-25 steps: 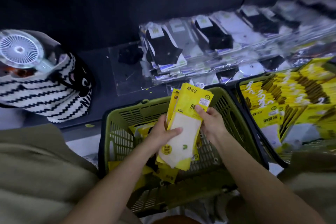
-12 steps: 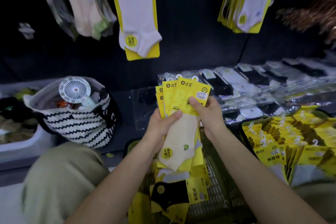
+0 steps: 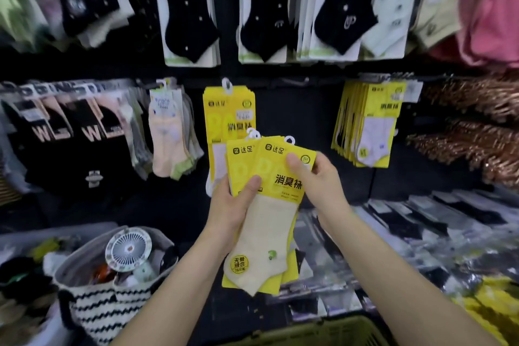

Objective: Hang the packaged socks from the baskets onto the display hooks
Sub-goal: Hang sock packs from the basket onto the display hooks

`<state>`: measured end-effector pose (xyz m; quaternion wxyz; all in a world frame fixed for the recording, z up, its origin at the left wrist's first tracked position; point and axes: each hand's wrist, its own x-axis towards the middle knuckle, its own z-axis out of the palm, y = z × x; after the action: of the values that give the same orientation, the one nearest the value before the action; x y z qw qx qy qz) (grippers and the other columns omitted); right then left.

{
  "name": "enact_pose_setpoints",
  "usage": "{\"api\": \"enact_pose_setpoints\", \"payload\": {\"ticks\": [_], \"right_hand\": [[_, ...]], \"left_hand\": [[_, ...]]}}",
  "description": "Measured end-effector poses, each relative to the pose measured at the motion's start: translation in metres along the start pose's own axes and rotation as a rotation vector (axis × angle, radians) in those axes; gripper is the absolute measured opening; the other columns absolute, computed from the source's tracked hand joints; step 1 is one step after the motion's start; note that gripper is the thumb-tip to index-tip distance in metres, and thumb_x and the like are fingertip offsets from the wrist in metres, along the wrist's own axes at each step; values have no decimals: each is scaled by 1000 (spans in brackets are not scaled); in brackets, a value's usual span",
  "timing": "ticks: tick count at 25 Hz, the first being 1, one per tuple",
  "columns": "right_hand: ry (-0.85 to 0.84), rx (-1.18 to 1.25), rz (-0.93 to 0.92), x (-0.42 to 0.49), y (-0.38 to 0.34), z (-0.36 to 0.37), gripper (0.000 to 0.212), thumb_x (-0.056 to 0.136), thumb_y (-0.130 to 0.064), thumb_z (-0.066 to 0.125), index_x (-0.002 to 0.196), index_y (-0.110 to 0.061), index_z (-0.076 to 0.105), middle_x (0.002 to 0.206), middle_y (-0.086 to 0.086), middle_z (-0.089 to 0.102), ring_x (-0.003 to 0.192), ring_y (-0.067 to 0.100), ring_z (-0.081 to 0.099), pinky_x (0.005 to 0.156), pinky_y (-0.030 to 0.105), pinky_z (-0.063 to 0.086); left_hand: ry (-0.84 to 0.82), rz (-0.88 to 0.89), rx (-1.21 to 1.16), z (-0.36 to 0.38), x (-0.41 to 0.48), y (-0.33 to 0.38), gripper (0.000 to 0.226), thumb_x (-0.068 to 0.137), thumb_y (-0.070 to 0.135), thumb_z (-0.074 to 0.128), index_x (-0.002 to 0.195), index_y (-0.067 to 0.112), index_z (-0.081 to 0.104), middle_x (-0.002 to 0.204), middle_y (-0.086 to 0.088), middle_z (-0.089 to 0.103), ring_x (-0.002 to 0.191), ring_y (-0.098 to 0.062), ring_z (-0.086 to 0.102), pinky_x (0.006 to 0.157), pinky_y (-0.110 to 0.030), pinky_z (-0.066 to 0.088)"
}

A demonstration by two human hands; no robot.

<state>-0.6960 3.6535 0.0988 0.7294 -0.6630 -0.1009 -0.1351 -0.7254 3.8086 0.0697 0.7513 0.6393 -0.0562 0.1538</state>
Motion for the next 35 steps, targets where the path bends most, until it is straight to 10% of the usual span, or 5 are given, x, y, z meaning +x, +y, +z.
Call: {"api": "enact_pose_setpoints", "payload": {"ticks": [13,16,21,31,35], "right_hand": [[-66,-211,-82,85,-79,75,18,86,-17,63,70,-22,66,76,-5,64,71,9,58,58,23,52],[-52,-319,-167,98,-84,91,14,88,-21,61,74,-25,64,78,-8,63,68,7,58,63,24,52],[-52,-432,-206,108,-83,107,19,88,-24,60,70,-27,61,71,-12,59,60,6,54,58,25,49],[49,-590,-278,106,-67,115,4,90,-30,56,91,-27,58,112,2,53,95,22,59,83,38,51],[129,-342,-423,78,-46,111,16,88,-31,60,90,-23,46,92,-4,50,88,6,52,77,28,44]], "left_hand": [[146,134,-45,-45,32,29,42,81,45,54,119,27,59,117,0,67,107,-22,64,94,-48,49],[168,234,4,-61,36,40,29,92,28,53,111,49,59,109,10,70,100,-13,67,85,-34,55],[336,192,18,-94,40,51,26,88,32,59,111,18,61,106,-1,70,92,-17,69,72,-31,54],[361,221,39,-102,29,64,6,85,29,63,89,26,64,93,3,72,84,-16,68,68,-31,53],[283,236,50,-85,27,60,8,87,22,62,94,25,65,84,15,73,76,-2,69,57,-13,50]]}}
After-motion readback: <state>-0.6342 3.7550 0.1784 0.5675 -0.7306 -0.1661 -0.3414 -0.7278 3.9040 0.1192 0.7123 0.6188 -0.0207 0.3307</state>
